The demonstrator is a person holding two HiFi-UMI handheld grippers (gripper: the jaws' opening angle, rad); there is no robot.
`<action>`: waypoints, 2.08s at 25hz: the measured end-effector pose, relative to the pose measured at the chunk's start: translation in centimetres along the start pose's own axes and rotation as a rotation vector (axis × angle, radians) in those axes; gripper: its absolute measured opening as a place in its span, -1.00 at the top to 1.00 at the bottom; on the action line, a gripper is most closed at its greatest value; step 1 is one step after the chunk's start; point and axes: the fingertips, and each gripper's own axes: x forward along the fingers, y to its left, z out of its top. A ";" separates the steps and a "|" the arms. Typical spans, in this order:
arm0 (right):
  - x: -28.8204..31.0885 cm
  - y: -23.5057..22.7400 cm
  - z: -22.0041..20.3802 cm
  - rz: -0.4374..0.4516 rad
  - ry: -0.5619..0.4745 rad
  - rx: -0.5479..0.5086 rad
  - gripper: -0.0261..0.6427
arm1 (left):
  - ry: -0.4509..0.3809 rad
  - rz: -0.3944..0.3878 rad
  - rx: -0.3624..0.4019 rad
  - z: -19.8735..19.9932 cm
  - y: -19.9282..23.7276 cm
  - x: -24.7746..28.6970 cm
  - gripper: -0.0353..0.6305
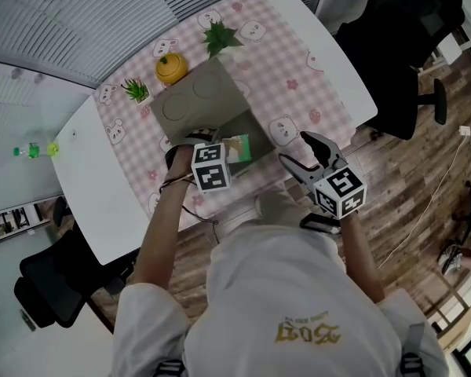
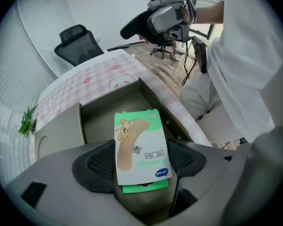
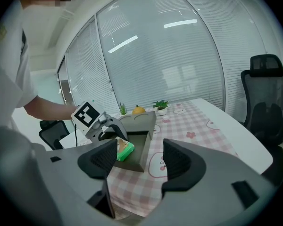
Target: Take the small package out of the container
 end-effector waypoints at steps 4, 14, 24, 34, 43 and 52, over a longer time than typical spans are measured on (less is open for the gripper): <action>-0.2 0.0 0.3 0.001 -0.008 -0.009 -0.01 | -0.031 0.041 -0.057 -0.1 0.7 -1.1 -0.18; -1.5 0.4 1.6 -0.026 -0.050 -0.040 -0.01 | -0.230 0.206 -0.355 1.0 1.5 -4.5 -0.18; -2.9 1.3 3.9 -0.082 -0.124 -0.062 0.02 | -0.457 0.419 -0.650 0.8 2.4 -10.0 -0.18; -3.8 2.6 6.8 -0.124 -0.218 -0.061 0.10 | -0.773 0.679 -0.844 1.3 2.3 -19.5 -0.18; -7.0 4.2 9.7 -0.168 -0.355 -0.063 0.22 | -0.937 0.832 -0.897 1.2 -0.8 -25.3 -0.18; -8.8 5.7 10.2 -0.183 -0.394 -0.104 0.26 | -0.982 0.876 -0.878 2.4 -3.2 -26.8 -0.18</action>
